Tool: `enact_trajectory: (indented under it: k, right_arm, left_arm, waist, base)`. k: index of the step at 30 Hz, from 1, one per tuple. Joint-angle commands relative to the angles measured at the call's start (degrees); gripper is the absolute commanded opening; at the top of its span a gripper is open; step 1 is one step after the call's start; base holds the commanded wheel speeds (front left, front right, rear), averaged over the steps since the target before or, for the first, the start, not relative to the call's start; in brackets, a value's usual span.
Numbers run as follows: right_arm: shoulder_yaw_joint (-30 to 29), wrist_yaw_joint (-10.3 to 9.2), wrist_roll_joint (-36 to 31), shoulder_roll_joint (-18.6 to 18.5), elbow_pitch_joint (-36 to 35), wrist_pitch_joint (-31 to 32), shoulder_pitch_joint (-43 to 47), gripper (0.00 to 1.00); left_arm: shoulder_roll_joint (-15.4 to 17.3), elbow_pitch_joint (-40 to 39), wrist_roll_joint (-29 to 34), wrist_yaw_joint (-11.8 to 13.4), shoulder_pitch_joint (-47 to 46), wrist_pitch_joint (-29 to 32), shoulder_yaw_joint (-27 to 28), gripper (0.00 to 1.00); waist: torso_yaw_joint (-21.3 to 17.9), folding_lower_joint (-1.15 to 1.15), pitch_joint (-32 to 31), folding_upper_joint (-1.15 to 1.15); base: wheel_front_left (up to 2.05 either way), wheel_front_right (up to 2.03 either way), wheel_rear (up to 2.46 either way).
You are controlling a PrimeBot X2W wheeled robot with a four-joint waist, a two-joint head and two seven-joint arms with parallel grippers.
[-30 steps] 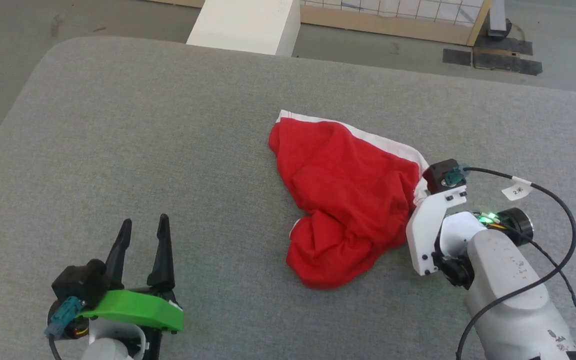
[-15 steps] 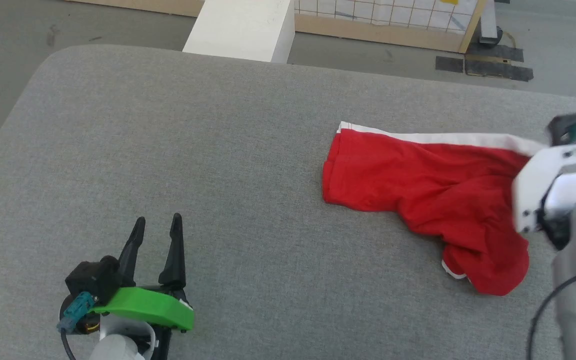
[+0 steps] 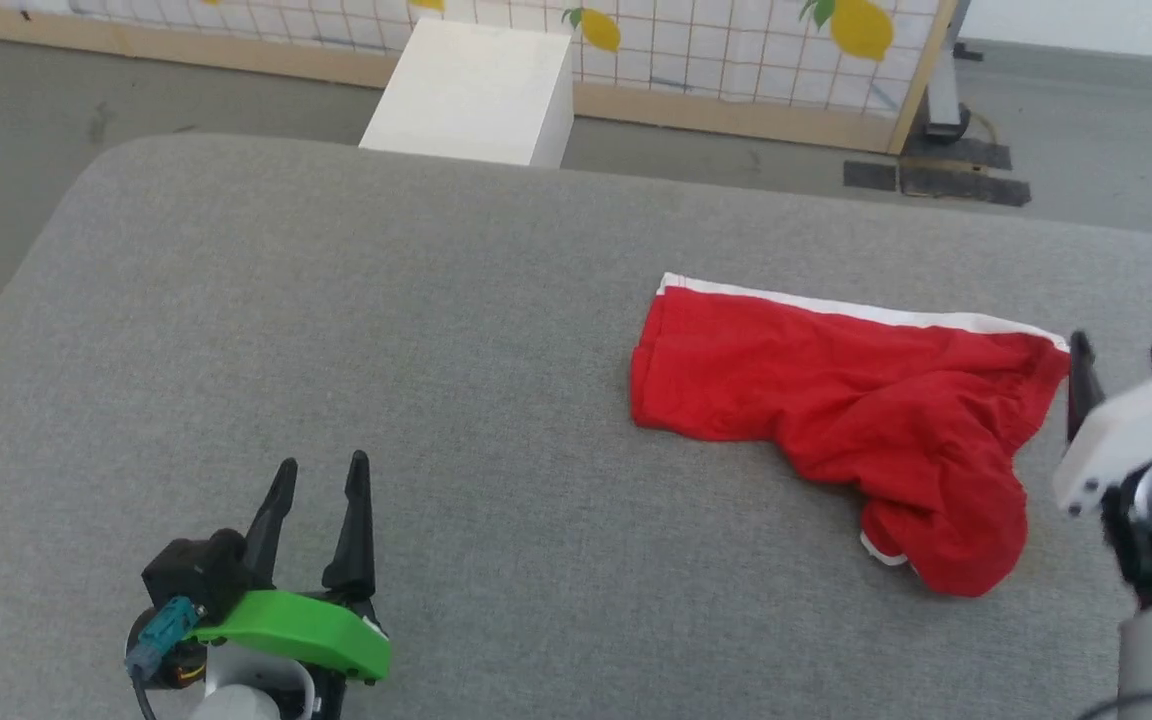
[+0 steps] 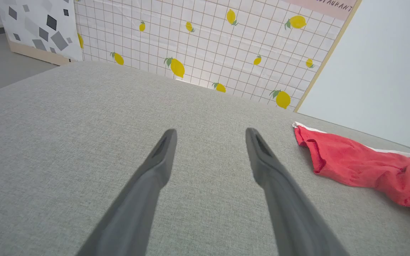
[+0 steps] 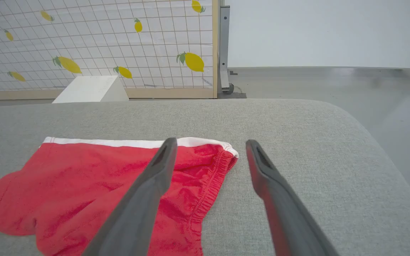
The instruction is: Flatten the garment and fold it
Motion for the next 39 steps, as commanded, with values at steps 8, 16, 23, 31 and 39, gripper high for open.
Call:
enact_trajectory:
  k: [8, 16, 23, 31, 39]
  right_arm:
    - [7.62, -0.09, 13.06, 0.18, -3.55, -8.90, 13.98, 1.00]
    - [11.81, -0.09, 17.84, 0.18, -3.11, -13.25, 17.52, 1.00]
    - [12.93, -0.09, 17.99, 0.19, -3.21, -13.94, 15.65, 1.00]
    - [12.77, -0.09, 18.86, 0.19, -1.89, -15.65, 15.19, 1.00]
    - [12.23, -0.09, 18.70, 0.19, -0.56, -17.02, 14.70, 1.00]
  left_arm:
    - [-0.46, 1.05, -2.45, -0.08, -1.60, 2.20, -0.95, 1.00]
    - [-0.96, 5.83, -6.66, 0.24, -15.33, 15.40, -2.73, 1.00]
    - [-0.64, 16.69, -6.60, 2.25, -28.66, 34.71, -7.26, 1.00]
    - [1.70, 23.56, -3.54, 5.25, -32.42, 45.90, -10.67, 1.00]
    - [1.36, 23.36, -6.77, 2.99, -30.35, 45.27, -10.04, 0.00]
  waist:
    - [-6.20, 0.00, -1.55, 0.58]
    - [-12.22, 0.00, 1.62, 0.58]
    - [-17.40, 0.00, 6.96, 0.58]
    - [-20.28, 0.00, 9.91, 0.58]
    - [-18.50, 0.00, 9.73, 0.58]
  base:
    - [0.00, 0.00, 0.00]
    - [0.00, 0.00, 0.00]
    - [0.00, 0.00, 0.00]
    - [0.00, 0.00, 0.00]
    - [0.00, 0.00, 0.00]
